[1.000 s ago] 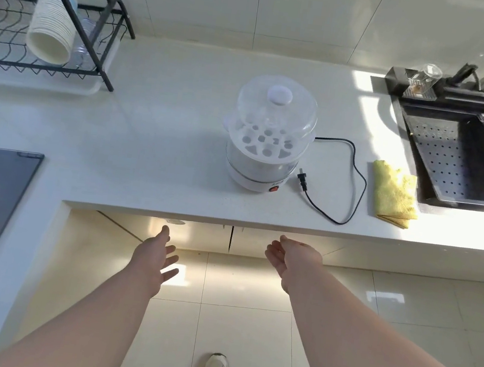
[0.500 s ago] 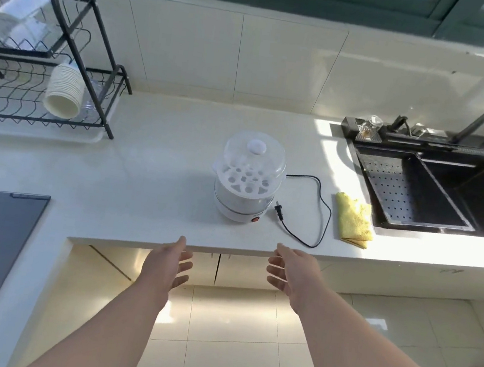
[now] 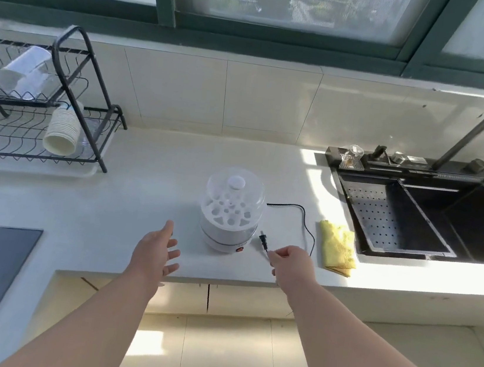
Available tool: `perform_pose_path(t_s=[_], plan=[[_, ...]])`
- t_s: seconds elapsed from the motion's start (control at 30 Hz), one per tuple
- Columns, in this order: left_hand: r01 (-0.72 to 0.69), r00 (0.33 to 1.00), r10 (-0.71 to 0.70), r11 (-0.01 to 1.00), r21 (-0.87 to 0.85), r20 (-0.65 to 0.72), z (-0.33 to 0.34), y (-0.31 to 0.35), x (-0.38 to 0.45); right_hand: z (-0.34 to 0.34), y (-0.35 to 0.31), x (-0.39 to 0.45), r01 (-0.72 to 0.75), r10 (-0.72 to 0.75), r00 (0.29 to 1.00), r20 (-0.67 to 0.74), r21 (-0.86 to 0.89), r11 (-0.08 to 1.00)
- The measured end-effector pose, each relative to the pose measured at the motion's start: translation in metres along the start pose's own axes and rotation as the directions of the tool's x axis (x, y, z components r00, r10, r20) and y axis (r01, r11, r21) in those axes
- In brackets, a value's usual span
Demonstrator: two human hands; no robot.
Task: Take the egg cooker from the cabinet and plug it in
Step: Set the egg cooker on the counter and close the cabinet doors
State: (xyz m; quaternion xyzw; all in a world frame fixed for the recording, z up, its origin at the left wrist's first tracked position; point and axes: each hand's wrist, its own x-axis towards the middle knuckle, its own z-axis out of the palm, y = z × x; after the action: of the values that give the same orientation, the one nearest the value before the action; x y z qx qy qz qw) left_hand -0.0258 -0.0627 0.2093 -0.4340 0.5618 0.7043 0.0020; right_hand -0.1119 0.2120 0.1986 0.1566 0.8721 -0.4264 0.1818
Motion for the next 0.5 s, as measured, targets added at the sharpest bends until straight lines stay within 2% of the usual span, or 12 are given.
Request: perform_pose_path(t_s=[0.1,0.3,0.5], plan=[[0.006,1.0,-0.007,1.0,-0.01,-0.026,0.014,0.003,0.008,0.0,0.0,0.023,0.017,-0.014,1.0,0.021,-0.152,0.988],[0.04,0.993,-0.048,0.997,-0.067,-0.112,0.035,0.004,0.026,-0.001,0.001,0.071,0.061,-0.025,0.994,0.107,-0.346,0.936],[0.031,0.981,-0.059,0.988,-0.154,-0.185,0.05,0.0,0.037,0.018,-0.01,0.094,0.281,-0.142,0.949,0.281,-0.555,0.783]])
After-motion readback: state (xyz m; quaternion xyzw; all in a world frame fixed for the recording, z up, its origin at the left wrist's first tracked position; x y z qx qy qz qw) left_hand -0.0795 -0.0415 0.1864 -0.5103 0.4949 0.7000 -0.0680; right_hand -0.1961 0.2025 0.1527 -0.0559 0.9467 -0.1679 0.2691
